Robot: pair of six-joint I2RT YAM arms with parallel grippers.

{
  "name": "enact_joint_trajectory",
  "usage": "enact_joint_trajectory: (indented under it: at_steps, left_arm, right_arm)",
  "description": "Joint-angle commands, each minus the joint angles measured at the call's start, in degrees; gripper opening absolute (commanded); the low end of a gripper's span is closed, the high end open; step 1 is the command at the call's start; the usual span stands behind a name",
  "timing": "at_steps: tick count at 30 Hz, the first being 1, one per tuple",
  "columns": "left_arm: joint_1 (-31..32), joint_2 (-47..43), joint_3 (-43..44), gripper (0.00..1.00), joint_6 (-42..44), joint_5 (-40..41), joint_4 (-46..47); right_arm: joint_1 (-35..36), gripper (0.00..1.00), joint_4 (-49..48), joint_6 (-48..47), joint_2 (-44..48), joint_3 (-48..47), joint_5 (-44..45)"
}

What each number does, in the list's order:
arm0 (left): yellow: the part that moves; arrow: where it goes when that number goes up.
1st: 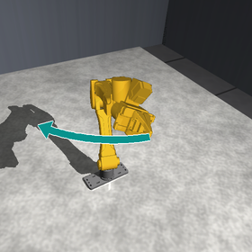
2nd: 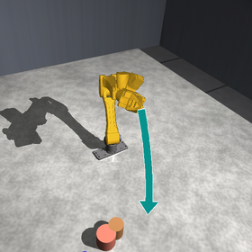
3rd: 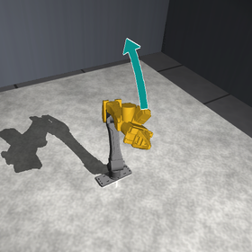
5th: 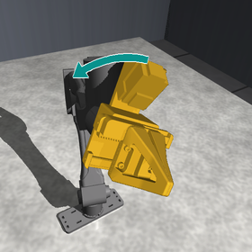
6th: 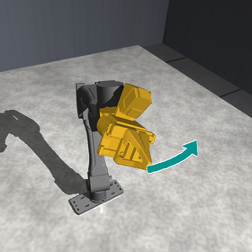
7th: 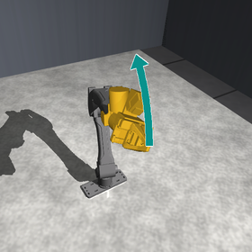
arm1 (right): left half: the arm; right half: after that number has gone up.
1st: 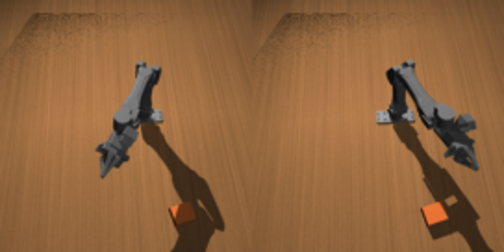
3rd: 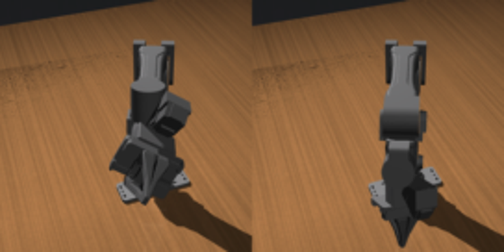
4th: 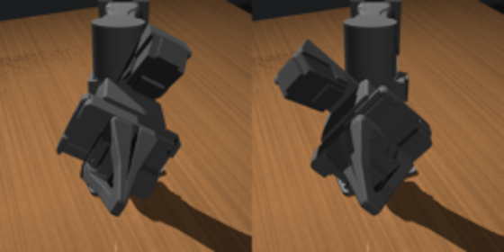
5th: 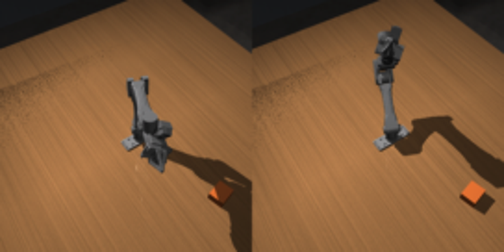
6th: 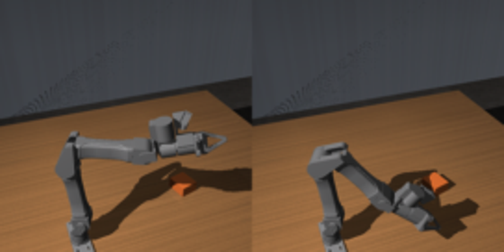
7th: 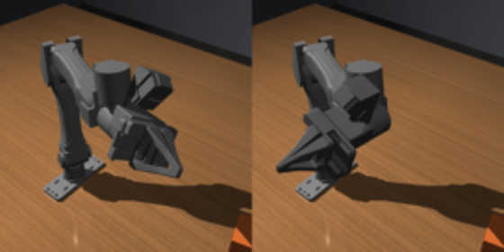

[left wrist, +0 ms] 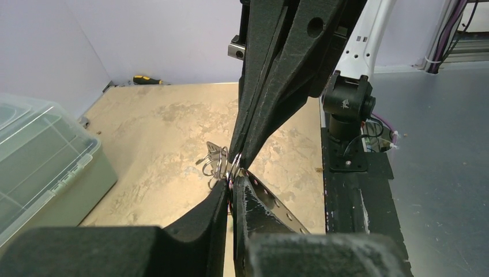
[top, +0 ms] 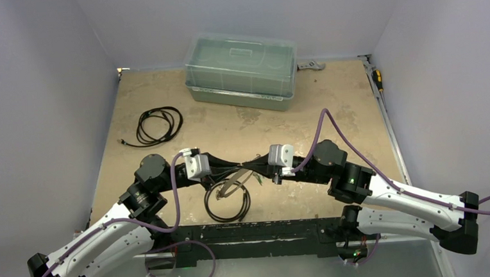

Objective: Put the keys on the keyring

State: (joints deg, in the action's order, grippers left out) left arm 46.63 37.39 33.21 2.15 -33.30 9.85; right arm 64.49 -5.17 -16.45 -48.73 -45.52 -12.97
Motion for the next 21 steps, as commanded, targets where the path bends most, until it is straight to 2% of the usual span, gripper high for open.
enact_joint_trajectory:
  at_steps: [1, 4, 9, 14, 21]
  left_arm:
    - [-0.1, 0.1, 1.9, 0.09, -0.5, -1.0, 1.1]
    - [-0.1, -0.2, 1.9, 0.2, -0.6, -0.9, 1.3]
    - [-0.1, -0.5, 1.8, 0.25, -0.8, -1.1, 1.7]
    - [-0.1, -0.9, 1.7, 0.25, -0.8, -1.4, 2.3]
    - [-0.1, -1.0, 1.5, 0.17, -0.5, -1.6, 2.5]
  right_arm:
    - [0.0, 0.0, -4.7, 0.6, 0.7, -0.7, -0.5]
    - [0.0, 0.0, -4.7, 0.6, 0.7, -0.7, -0.5]
    - [0.0, 0.0, -4.6, 0.6, 0.4, -0.7, -0.4]
    - [0.0, 0.0, -4.6, 0.6, 0.2, -0.8, -0.6]
    - [0.0, 0.0, -4.2, 0.6, -0.6, -1.2, -0.9]
